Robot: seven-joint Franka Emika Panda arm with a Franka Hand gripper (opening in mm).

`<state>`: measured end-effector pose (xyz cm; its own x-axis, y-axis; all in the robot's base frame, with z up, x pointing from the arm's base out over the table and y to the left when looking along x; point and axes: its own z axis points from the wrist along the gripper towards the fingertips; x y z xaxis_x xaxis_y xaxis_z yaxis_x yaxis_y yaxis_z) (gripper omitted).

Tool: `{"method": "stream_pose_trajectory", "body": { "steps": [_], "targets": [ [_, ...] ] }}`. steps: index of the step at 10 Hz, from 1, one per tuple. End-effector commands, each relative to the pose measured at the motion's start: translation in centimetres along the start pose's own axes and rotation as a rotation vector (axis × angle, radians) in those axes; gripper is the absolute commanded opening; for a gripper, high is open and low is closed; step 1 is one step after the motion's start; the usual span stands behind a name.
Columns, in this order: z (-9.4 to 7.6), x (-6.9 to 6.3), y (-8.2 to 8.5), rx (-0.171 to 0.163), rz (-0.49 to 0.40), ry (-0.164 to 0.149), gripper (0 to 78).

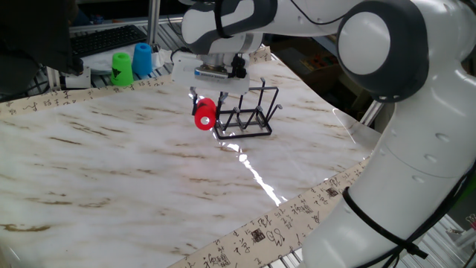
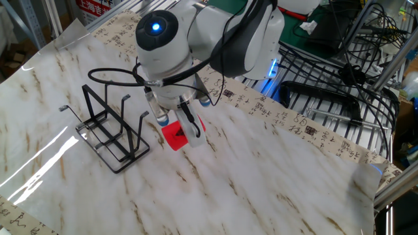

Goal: Put the cup on the cup rack

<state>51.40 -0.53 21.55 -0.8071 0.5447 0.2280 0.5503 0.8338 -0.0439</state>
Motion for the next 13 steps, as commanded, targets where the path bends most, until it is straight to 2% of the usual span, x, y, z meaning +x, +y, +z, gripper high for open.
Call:
{"method": "stream_pose_trajectory", "body": {
  "steps": [1, 2, 4, 5, 6, 7, 8, 9, 13],
  "targets": [
    [-1.8, 0.1, -0.3, 0.022, 0.116, 0.023, 1.4],
    [-1.9, 0.0, -0.4, 0.031, 0.162, 0.015, 1.4],
    [-2.1, 0.0, -0.4, 0.036, 0.182, 0.012, 1.4],
    [-2.2, -0.2, -0.4, 0.041, 0.165, 0.042, 1.4],
    [-2.3, -0.2, -0.4, 0.046, 0.168, 0.041, 1.4],
    [-2.4, -0.3, -0.5, 0.04, 0.186, 0.047, 1.4],
    [-2.8, -0.6, -0.6, 0.031, 0.19, 0.069, 1.4],
    [-3.0, -0.7, -0.6, 0.024, 0.198, 0.079, 1.4],
    [-3.0, -0.7, -0.7, 0.006, 0.233, 0.082, 1.4]
  ]
}}
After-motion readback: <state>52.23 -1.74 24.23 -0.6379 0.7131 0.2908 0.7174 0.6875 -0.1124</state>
